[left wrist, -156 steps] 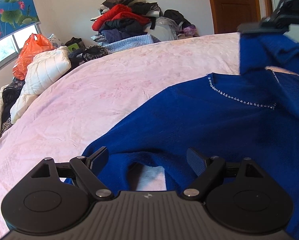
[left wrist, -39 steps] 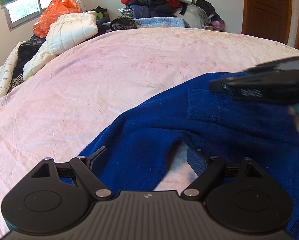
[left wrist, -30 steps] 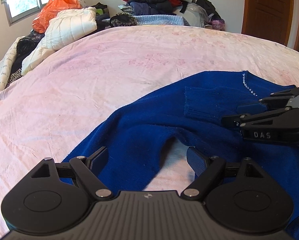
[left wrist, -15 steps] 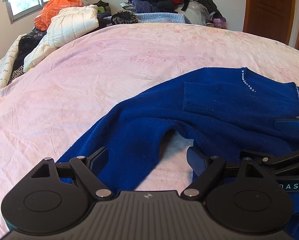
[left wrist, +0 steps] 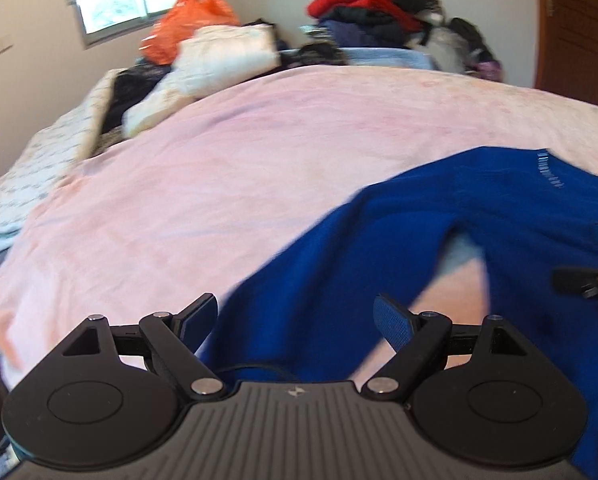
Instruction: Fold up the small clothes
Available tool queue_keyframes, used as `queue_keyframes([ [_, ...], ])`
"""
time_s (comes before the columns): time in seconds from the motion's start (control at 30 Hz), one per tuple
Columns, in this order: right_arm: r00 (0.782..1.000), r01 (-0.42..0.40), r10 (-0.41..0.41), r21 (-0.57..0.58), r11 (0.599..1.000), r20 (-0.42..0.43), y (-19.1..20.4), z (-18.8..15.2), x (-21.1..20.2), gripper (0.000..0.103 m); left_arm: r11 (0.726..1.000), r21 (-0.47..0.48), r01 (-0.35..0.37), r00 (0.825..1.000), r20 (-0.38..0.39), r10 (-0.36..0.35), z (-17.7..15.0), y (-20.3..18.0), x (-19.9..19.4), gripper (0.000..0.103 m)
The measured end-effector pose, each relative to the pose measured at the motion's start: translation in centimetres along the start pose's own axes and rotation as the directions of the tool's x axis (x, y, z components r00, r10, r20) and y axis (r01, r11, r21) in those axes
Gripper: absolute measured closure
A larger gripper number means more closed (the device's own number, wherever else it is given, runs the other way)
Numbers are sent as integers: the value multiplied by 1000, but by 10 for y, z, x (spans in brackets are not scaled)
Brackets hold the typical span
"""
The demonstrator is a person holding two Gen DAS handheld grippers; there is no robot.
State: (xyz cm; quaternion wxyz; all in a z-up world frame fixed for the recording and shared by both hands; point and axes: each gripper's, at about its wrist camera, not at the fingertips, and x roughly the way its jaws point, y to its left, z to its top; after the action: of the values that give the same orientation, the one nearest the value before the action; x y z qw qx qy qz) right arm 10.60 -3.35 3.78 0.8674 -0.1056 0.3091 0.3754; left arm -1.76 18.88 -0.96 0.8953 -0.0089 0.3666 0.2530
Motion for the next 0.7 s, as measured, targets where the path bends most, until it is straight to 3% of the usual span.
queue_keyframes([
  [0.1,999,-42,42,-27,999,14,15,5,-3,10,988,-7,-154,987,-40,153,-12,39,11,17],
  [0.23,995,-93,97,-88,992,34,43,10,-7,10,928,-29,-371,926,-79,368,-18,93,24,17],
  [0.33,986,-147,158,-166,975,54,67,12,-9,10,890,-73,-450,892,-95,443,-15,126,21,17],
  [0.43,976,-185,210,-293,938,57,100,10,-10,14,857,-44,-514,858,-57,511,-12,137,10,17],
  [0.5,972,-184,227,-414,892,59,128,5,-10,16,870,-37,-492,870,-45,491,-14,139,0,17],
  [0.63,963,-201,267,-607,769,20,180,-7,-9,28,936,-75,-345,937,-83,339,-17,137,-8,17],
  [0.7,962,-203,272,-676,708,-4,200,-14,-6,31,955,-111,-274,959,-111,262,-19,135,-8,17],
])
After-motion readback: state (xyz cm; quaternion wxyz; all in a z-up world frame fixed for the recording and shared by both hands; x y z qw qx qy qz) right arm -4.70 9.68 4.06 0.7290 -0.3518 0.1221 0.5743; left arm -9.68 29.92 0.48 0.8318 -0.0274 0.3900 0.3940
